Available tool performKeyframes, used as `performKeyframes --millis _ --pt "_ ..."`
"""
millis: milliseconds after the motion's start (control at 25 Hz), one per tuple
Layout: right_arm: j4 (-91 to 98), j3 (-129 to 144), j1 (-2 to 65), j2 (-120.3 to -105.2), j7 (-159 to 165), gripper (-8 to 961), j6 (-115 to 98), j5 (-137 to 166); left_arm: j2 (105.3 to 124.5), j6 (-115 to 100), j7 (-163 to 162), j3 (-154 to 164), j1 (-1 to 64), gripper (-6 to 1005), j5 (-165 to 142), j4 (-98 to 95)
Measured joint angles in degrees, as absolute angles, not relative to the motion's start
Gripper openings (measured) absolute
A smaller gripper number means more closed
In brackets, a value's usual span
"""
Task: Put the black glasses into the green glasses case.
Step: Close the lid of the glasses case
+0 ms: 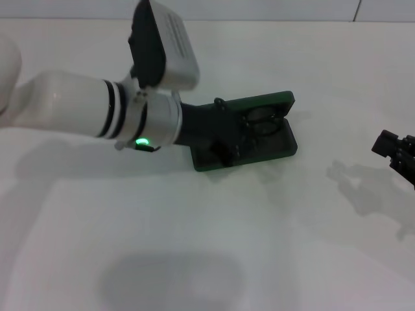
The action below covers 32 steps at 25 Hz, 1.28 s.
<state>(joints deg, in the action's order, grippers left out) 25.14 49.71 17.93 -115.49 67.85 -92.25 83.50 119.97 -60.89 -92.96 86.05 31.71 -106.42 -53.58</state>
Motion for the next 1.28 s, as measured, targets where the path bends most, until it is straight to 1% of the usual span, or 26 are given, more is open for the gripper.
performKeyframes --millis 80,240,360,560,960,1280 --pt "25.14 49.72 17.93 -115.48 67.89 180 -91.92 83.50 119.97 -57.67 -94.06 90.30 29.06 171 -107.33 -57.87" --pt "25.14 49.74 18.14 -115.42 68.12 181 -91.85 83.50 119.98 -46.75 -99.34 101.27 21.07 172 -115.56 -70.48" --pt "25.14 49.76 18.52 -115.40 68.22 182 -91.84 83.51 120.14 -41.67 -102.79 105.43 17.59 172 -121.46 -75.52" --pt "25.14 49.84 18.61 -115.40 68.27 183 -91.85 83.62 120.29 -34.88 -109.86 109.56 15.83 172 -130.06 -77.30" --pt "24.25 49.92 18.71 -115.40 68.32 186 -91.43 83.77 120.41 -24.84 -130.01 120.08 14.76 173 -155.29 -77.50" --pt "23.81 49.92 18.90 -115.49 68.11 188 -91.31 83.77 120.54 -21.42 -132.81 121.19 14.98 178 -157.71 -76.53"
